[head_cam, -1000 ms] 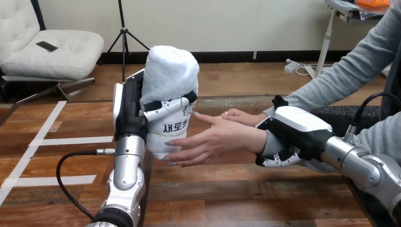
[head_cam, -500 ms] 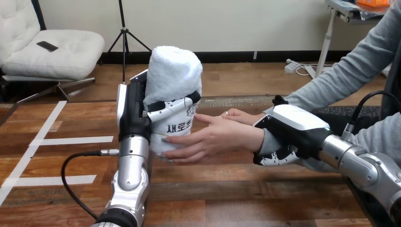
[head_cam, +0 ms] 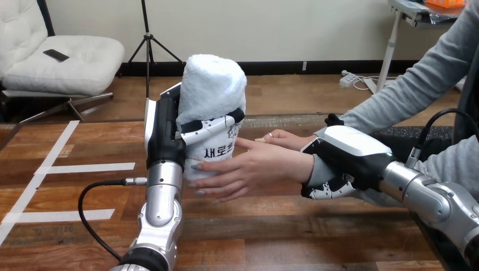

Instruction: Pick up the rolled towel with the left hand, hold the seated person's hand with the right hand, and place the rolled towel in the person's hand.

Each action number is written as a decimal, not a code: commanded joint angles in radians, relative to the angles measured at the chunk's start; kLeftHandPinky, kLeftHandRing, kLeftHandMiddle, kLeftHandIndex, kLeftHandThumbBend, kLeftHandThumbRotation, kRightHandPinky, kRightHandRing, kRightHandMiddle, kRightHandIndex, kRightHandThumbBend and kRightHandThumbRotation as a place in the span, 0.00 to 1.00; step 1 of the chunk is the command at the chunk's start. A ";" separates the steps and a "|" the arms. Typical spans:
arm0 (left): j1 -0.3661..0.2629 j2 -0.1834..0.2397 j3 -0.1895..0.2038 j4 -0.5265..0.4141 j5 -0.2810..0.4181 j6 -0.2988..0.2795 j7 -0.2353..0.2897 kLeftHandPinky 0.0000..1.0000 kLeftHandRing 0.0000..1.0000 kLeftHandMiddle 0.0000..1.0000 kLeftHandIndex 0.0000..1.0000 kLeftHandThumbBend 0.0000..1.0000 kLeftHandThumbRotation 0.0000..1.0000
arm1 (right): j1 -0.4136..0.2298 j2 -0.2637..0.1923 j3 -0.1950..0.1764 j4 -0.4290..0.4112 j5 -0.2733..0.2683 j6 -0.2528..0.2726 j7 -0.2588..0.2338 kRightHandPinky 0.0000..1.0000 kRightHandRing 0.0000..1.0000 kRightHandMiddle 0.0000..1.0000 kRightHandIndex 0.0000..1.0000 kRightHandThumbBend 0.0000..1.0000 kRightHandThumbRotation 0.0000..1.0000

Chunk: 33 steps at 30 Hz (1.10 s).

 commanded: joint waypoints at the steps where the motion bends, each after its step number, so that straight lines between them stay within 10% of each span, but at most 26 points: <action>1: -0.110 -0.012 -0.007 -0.007 -0.004 -0.023 -0.011 0.37 0.40 0.42 0.42 0.60 0.00 | -0.098 0.005 -0.010 -0.049 0.020 -0.026 -0.003 0.30 0.34 0.39 0.44 0.49 0.02; 33: -0.105 -0.092 -0.016 -0.008 -0.012 -0.022 -0.038 0.38 0.41 0.43 0.41 0.60 0.00 | -0.093 0.009 -0.014 -0.059 0.030 -0.022 0.011 0.30 0.34 0.39 0.45 0.49 0.01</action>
